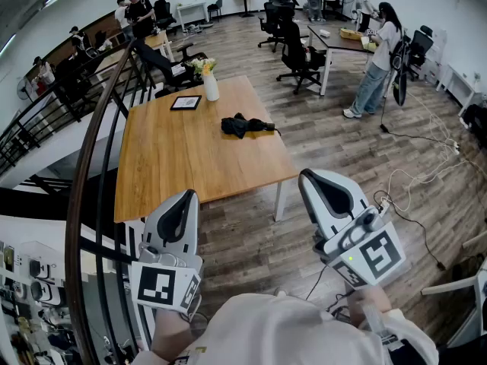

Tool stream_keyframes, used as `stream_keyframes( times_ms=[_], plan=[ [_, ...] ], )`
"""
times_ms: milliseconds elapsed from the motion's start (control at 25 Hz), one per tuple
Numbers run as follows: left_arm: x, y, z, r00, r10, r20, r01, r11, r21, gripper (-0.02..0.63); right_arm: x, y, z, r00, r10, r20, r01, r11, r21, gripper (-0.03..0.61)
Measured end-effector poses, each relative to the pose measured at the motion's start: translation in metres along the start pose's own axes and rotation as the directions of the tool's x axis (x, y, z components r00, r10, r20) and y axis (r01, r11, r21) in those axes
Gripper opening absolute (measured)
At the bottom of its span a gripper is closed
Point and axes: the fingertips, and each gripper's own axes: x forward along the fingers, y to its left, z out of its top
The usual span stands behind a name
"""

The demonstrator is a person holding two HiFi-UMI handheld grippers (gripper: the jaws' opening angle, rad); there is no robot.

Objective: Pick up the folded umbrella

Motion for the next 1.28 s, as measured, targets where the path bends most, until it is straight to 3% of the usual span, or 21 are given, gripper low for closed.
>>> stream_keyframes(
  times_ms=[520,1000,1040,1120,1280],
  plan=[
    [0.029,-0.038,0.01,1.0,-0.017,-0.015,0.017,1.0,0.013,0.015,-0.024,-0.036,-0.003,1.0,0.025,0.001,-0.025,1.0,0.014,0.028],
    [0.054,-0.084,-0.001,0.999,0.032,-0.038,-0.032,0.999,0.012,0.015,-0.057,-0.079,-0.025,0.996,0.085,0.003,-0.085,0.996,0.038,0.03],
    [0.054,-0.087,-0.002,0.998,0.032,-0.046,-0.031,0.999,0.011,0.015,-0.059,-0.08,-0.023,0.997,0.078,0.018,-0.079,0.996,0.039,0.068],
    [0.053,-0.092,-0.004,0.998,0.03,-0.057,-0.029,1.0,0.005,0.015,-0.062,-0.083,-0.018,0.997,0.062,0.05,-0.064,0.997,0.032,0.375],
    [0.061,-0.093,-0.012,0.997,0.025,-0.066,-0.025,1.0,-0.004,0.015,-0.063,-0.094,-0.019,0.998,0.031,0.064,-0.031,1.0,0.002,0.403]
  ],
)
